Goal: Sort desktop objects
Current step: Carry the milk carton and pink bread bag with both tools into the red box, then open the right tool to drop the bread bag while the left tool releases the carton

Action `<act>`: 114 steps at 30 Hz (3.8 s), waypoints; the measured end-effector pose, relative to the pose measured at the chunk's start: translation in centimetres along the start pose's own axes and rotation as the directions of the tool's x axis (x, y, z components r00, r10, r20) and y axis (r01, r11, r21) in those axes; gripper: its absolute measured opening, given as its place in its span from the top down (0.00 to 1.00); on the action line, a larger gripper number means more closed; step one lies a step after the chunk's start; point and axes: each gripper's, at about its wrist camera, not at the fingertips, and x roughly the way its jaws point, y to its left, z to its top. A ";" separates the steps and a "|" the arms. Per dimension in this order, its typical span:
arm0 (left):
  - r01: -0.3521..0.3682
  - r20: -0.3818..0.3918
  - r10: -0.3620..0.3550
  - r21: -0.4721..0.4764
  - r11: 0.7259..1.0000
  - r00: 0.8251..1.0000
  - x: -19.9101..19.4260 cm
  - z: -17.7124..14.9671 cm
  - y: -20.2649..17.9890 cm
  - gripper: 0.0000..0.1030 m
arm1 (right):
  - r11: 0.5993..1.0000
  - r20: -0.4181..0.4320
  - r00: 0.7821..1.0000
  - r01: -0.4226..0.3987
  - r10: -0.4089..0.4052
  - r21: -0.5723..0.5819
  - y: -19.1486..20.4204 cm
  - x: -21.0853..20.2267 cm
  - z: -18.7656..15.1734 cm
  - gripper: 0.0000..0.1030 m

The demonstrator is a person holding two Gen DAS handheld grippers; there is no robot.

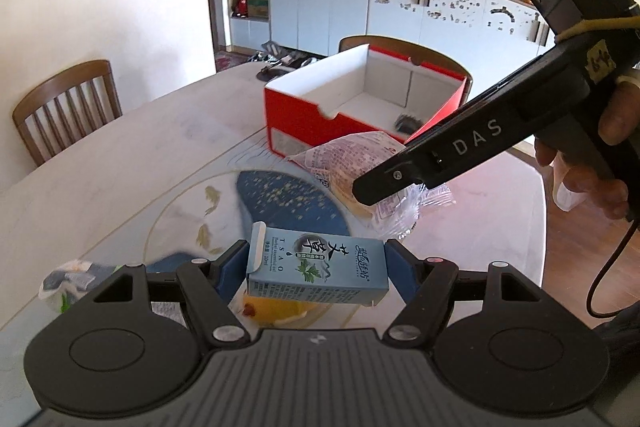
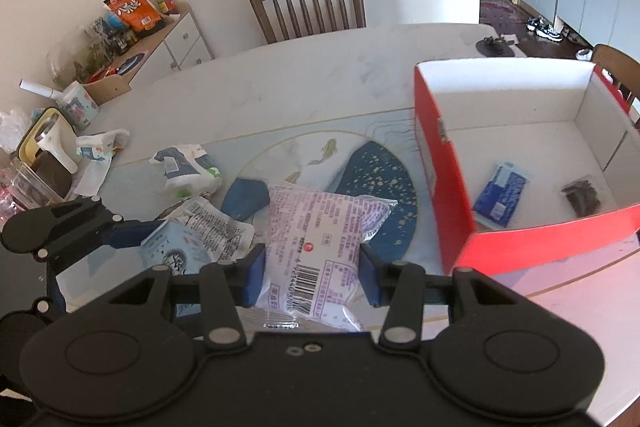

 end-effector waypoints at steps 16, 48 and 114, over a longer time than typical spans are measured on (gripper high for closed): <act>0.027 0.022 -0.028 0.008 1.000 0.999 2.4 4.3 -3.5 0.30 | 1.000 0.041 0.999 -0.007 0.006 0.006 -5.4 -3.4 0.9 0.55; 0.048 -0.011 -0.047 0.036 0.998 0.999 13.4 16.0 -7.9 0.30 | 0.999 0.090 0.995 0.046 -0.047 0.019 -20.4 -3.3 7.7 0.55; 0.118 -0.430 -0.123 -0.038 0.992 0.894 31.5 16.7 -8.4 0.29 | 0.993 -0.240 0.965 0.118 -0.110 0.018 -27.9 11.2 10.3 0.47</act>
